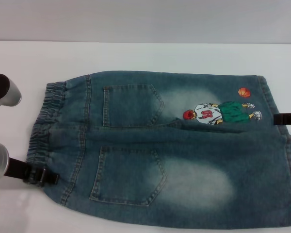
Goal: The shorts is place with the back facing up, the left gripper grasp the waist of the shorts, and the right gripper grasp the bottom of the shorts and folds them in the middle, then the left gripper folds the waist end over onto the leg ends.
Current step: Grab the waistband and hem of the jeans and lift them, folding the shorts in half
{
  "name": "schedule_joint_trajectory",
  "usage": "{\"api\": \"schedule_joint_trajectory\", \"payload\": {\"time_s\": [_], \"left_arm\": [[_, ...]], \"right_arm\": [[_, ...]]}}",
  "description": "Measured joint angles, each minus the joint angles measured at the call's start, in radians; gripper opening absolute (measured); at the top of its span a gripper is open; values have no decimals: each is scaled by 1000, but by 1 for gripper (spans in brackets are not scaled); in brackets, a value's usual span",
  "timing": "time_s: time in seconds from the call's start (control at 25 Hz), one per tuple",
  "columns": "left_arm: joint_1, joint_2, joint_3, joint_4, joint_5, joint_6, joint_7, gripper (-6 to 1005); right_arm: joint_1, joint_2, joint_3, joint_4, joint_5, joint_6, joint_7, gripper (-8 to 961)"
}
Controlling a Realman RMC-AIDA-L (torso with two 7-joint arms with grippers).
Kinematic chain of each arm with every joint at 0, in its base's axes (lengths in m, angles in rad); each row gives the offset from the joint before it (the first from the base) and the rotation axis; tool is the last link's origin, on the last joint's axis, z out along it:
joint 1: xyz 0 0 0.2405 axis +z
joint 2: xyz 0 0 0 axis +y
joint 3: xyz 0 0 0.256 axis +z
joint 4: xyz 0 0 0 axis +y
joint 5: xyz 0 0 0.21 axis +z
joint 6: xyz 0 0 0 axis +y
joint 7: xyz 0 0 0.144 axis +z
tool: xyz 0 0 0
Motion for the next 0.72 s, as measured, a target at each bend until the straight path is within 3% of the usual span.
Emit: {"api": "schedule_joint_trajectory", "payload": {"time_s": [0.72], "left_arm": [[-12, 0, 6, 13, 11, -2, -8, 795]], "right_arm": [[2, 0, 12, 8, 0, 11, -30, 717]]}}
